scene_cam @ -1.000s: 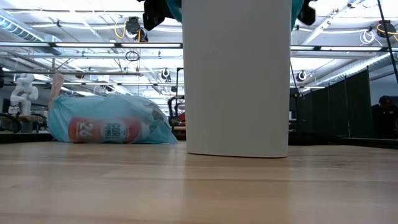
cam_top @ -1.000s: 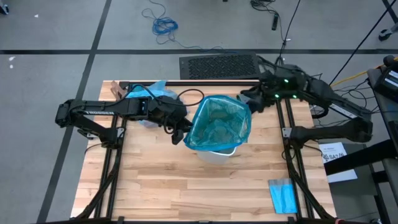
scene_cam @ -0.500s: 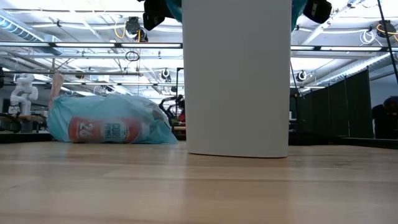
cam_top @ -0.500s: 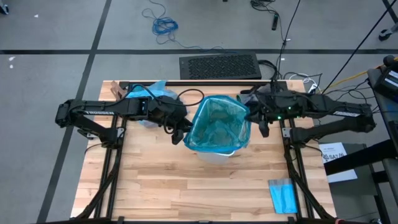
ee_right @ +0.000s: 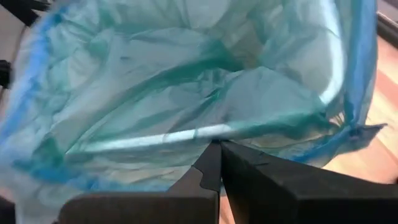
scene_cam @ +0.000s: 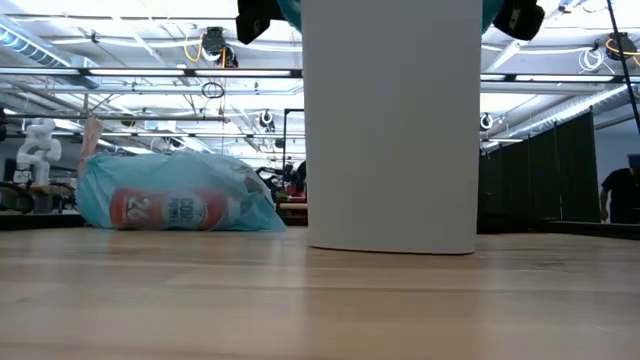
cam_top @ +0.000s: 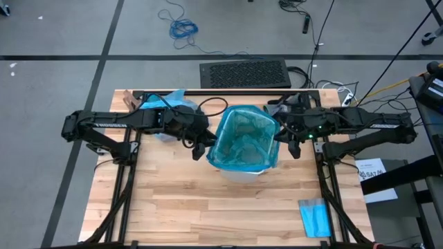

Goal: Place trash/remove bag and relplace
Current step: Insert the blue trash bag into the white trash bin

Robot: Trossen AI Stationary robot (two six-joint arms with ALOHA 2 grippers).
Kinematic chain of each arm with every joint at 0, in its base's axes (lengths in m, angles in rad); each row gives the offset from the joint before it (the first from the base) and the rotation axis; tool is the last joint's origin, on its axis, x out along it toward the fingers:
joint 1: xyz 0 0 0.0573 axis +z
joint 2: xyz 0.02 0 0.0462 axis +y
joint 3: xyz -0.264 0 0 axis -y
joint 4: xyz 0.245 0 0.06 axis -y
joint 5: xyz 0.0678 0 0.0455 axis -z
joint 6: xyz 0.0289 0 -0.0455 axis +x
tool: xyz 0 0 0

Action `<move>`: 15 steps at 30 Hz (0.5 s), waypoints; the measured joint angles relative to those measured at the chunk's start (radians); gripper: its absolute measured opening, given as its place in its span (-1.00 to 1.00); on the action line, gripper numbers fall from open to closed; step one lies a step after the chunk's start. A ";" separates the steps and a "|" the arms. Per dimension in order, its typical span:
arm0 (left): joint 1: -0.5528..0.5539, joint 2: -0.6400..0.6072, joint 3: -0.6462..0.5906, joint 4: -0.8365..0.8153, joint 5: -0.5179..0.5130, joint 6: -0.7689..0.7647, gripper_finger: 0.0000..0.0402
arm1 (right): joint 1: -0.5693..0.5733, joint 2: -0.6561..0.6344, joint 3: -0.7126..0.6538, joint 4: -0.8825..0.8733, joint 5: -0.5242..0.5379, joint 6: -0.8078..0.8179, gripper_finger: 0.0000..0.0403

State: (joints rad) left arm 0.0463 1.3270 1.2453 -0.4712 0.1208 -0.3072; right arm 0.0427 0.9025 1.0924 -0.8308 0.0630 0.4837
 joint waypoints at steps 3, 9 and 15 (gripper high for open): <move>0.000 0.000 0.000 0.007 0.000 0.009 -0.44 | -0.018 0.026 0.000 0.017 0.016 -0.025 -1.00; 0.029 0.018 0.000 0.016 0.010 0.035 -0.44 | -0.108 0.101 0.000 0.096 0.019 -0.120 -1.00; 0.092 0.050 0.000 0.008 0.063 0.056 -0.44 | -0.224 0.147 0.000 0.130 -0.035 -0.176 -1.00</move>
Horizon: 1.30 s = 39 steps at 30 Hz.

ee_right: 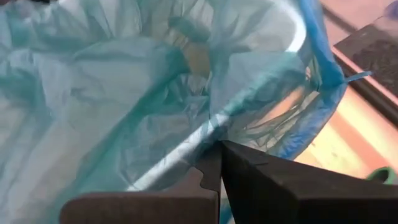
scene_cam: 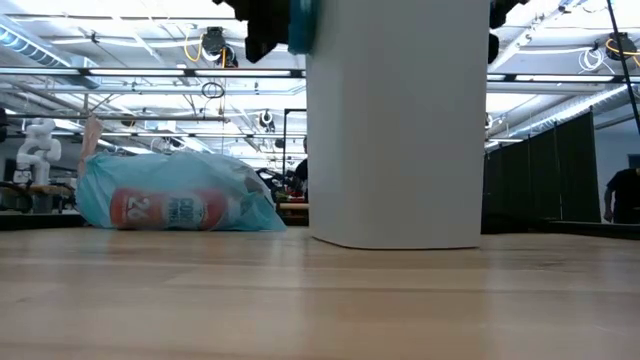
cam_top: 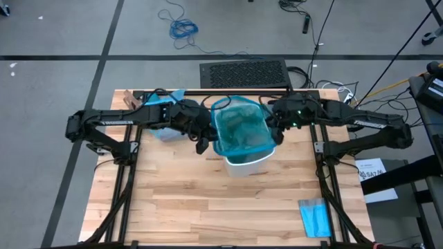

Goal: Place trash/remove bag and relplace
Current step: Insert the blue trash bag into the white trash bin

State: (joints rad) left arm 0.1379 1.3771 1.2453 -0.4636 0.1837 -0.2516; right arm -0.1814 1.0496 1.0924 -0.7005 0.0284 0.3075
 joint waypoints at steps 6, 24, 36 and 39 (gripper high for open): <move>0.016 -0.004 0.000 0.005 0.079 -0.015 -0.44 | -0.048 -0.019 0.000 -0.056 -0.064 -0.006 -1.00; -0.049 -0.158 0.002 0.016 0.163 -0.145 -0.44 | 0.035 -0.191 0.076 -0.111 -0.143 0.085 -1.00; -0.150 -0.115 0.002 0.127 0.140 -0.188 -0.44 | 0.144 -0.153 0.077 -0.102 -0.154 0.122 -1.00; -0.159 -0.085 0.002 0.143 0.106 -0.199 -0.44 | 0.144 -0.132 0.077 -0.066 -0.154 0.112 -1.00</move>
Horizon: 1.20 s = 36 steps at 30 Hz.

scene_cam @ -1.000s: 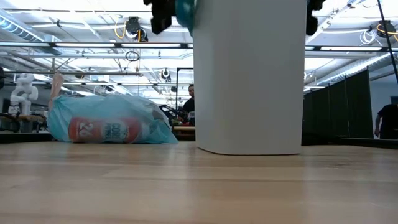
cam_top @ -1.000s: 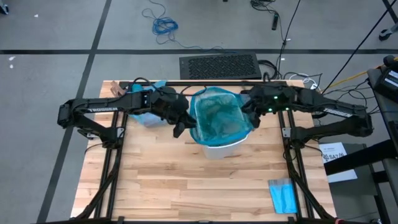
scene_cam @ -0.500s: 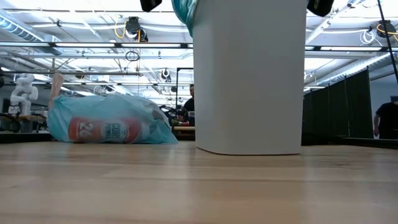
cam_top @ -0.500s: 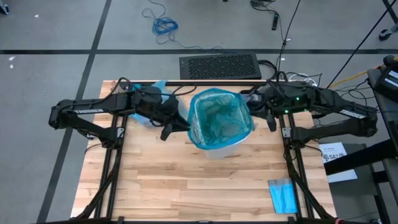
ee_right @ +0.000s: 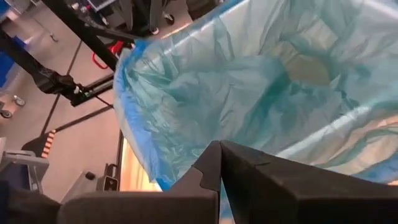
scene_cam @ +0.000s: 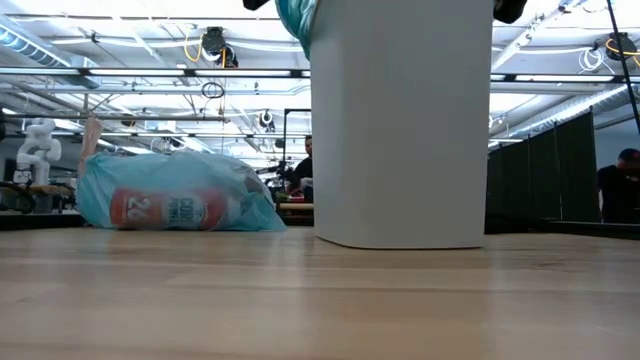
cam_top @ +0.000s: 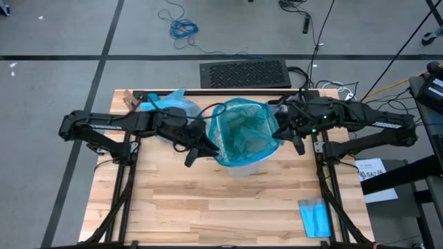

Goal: Place trash/remove bag and relplace
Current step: Insert the blue trash bag into the white trash bin

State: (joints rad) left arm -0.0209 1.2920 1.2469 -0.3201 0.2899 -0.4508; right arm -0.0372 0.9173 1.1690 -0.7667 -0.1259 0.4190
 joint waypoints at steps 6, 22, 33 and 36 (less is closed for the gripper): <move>-0.021 0.061 0.000 0.010 -0.008 -0.092 -0.44 | 0.000 0.012 0.000 -0.066 -0.060 -0.035 -1.00; -0.099 0.078 0.000 0.147 -0.106 -0.176 -0.44 | 0.047 -0.033 0.000 -0.169 -0.116 -0.046 -1.00; -0.106 0.079 0.000 0.145 -0.137 -0.191 -0.44 | 0.046 -0.120 0.015 -0.150 -0.081 -0.010 -1.00; -0.106 0.079 0.000 0.145 -0.143 -0.188 -0.44 | 0.046 -0.134 0.019 -0.106 -0.064 -0.008 -1.00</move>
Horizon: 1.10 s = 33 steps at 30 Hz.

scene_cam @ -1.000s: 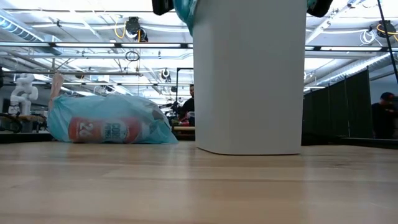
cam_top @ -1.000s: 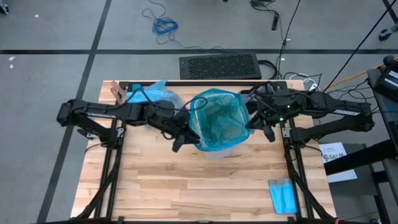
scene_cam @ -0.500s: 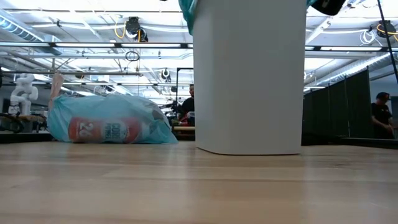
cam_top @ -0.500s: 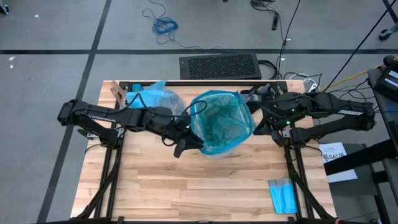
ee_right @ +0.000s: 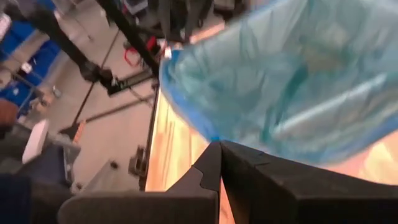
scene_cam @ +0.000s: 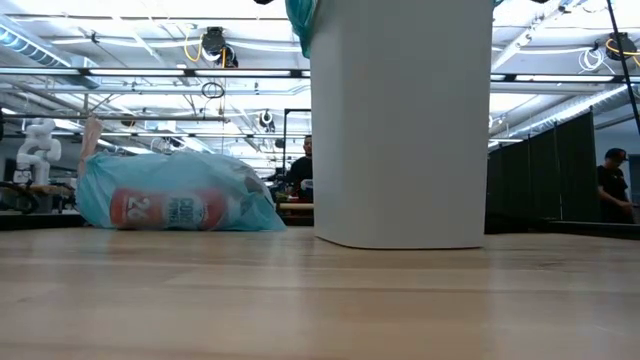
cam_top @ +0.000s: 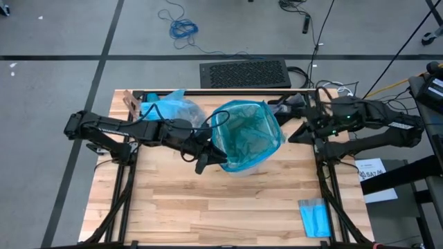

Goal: Place trash/remove bag and relplace
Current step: Insert the blue trash bag into the white trash bin

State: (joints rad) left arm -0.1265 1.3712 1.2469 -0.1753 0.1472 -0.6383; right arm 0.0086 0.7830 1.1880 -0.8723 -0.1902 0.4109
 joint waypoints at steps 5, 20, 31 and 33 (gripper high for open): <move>0.000 0.000 0.000 0.000 -0.008 0.016 -0.44 | 0.000 0.061 0.001 0.053 0.016 -0.020 -1.00; -0.012 0.002 0.000 0.002 -0.010 0.022 -0.44 | 0.048 0.148 0.000 0.012 0.002 -0.024 -1.00; -0.029 0.052 -0.001 0.043 -0.002 0.016 -0.44 | 0.066 0.169 -0.022 0.000 0.004 -0.009 -1.00; -0.033 0.052 -0.001 0.054 -0.001 0.016 -0.44 | 0.071 0.166 -0.022 -0.005 0.004 -0.004 -1.00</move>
State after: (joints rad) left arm -0.1593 1.4231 1.2457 -0.1215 0.1465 -0.6228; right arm 0.0793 0.9491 1.1660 -0.8773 -0.1867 0.4070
